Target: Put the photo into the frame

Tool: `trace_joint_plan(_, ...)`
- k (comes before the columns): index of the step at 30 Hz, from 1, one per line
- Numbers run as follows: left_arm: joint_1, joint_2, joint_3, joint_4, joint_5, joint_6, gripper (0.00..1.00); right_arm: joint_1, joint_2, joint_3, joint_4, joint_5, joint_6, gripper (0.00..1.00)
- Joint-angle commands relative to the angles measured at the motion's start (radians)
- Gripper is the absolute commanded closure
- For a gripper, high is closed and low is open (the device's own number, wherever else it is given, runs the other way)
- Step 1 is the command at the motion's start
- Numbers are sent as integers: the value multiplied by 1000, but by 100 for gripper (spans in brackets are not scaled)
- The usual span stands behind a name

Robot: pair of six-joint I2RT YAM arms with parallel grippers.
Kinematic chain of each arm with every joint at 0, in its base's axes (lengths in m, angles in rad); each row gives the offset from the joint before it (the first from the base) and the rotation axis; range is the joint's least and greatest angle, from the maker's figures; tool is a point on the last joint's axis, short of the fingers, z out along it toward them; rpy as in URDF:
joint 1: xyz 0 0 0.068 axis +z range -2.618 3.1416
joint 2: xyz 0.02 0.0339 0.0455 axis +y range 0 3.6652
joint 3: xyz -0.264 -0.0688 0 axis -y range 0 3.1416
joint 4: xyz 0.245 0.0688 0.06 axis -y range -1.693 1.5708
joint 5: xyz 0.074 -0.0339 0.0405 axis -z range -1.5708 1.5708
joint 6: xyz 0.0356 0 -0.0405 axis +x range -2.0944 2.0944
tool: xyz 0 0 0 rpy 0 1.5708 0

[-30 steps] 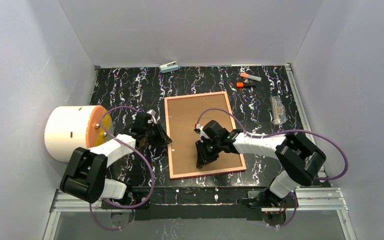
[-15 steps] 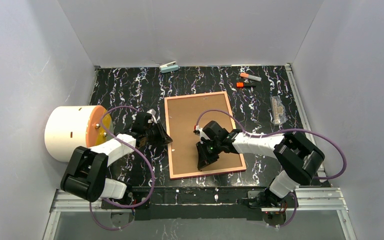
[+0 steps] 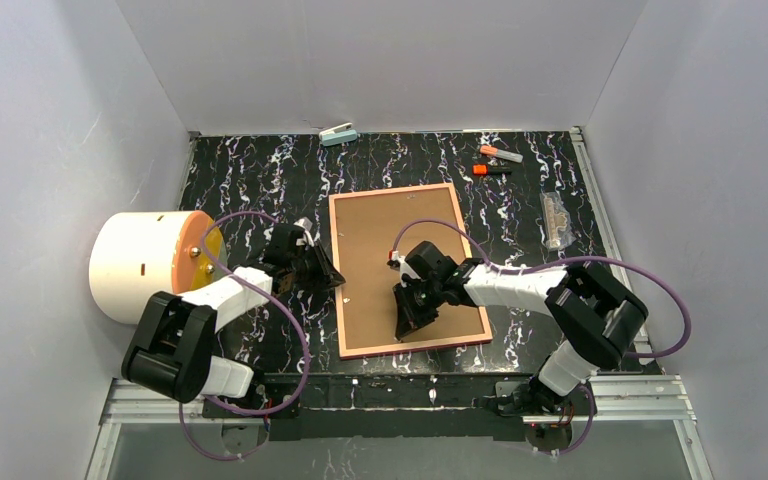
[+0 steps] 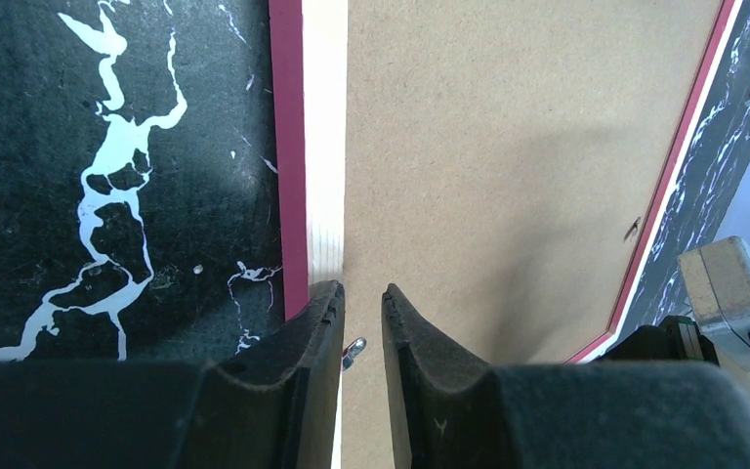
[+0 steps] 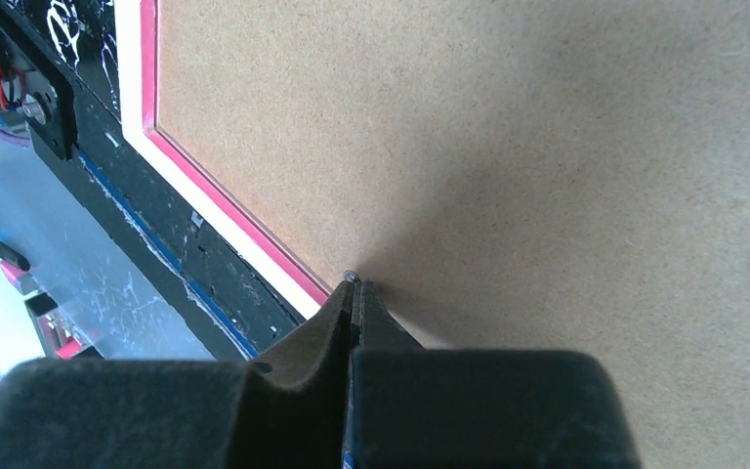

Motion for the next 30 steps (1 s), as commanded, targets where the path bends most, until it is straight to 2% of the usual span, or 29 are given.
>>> trace_joint_plan(1,-4,33,14,-67,-51,19,79,17,-21,29,-29,57,21,88)
trace_joint_plan(5,-4,24,37,-104,-86,32,77,7,-104,57,-65,270,59,74)
trace_joint_plan(11,-4,-3,62,-162,-133,55,69,-55,-195,69,-129,523,131,64)
trace_joint_plan(18,-4,13,77,-177,-153,61,65,-157,-303,55,-245,781,183,36)
trace_joint_plan(24,-4,21,94,-165,-154,61,58,-286,-385,-18,-274,820,185,9)
trace_joint_plan(30,-4,31,130,-159,-146,47,47,-414,-384,-81,-219,653,148,4)
